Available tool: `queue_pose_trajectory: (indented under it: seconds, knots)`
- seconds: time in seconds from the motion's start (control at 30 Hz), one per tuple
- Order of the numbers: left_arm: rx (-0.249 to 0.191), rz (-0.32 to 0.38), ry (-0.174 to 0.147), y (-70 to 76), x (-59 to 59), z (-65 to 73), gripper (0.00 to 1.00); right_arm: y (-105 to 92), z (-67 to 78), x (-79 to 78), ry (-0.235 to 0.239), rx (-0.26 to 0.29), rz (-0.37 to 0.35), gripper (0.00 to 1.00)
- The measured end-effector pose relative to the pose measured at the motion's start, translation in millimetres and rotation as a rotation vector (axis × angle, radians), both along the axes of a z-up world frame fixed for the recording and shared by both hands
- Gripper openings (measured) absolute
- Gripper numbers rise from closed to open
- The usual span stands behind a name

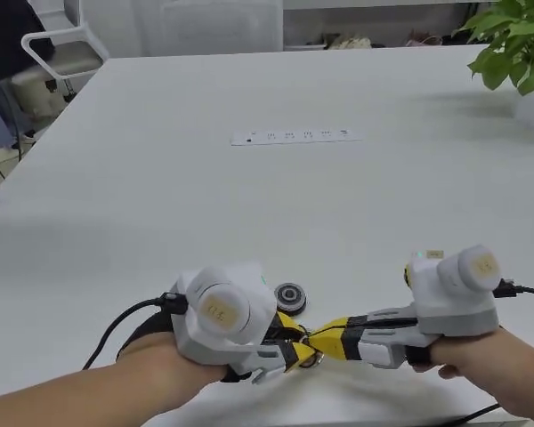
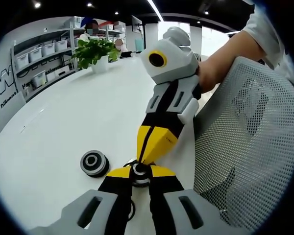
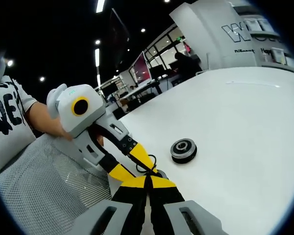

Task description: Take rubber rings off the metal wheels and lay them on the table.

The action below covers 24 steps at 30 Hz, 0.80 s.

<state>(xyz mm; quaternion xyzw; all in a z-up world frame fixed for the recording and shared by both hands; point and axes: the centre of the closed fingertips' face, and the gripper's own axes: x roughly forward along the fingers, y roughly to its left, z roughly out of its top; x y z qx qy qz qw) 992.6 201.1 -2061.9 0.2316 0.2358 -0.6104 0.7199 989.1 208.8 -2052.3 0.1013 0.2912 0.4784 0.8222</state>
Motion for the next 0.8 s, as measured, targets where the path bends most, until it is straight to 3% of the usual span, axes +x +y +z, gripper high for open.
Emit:
queue_pose_trajectory:
  seconds: [0.23,0.43,0.53,0.8]
  knots:
    - [0.004,-0.007,0.000,-0.5,0.7,0.0,0.07,-1.8,-2.4,0.9,0.004,-0.008,-0.003,0.00]
    - [0.028,-0.037,-0.024,-0.6,-0.6,0.9,0.08,-3.8,-2.7,1.2,0.004,-0.008,-0.006,0.00]
    - [0.036,-0.050,-0.023,0.2,-2.5,1.8,0.16,-4.8,-1.2,2.2,0.003,-0.004,-0.011,0.00]
    - [0.035,-0.075,-0.029,1.9,-7.2,12.0,0.21,-7.3,2.5,3.9,0.000,0.009,-0.020,0.00]
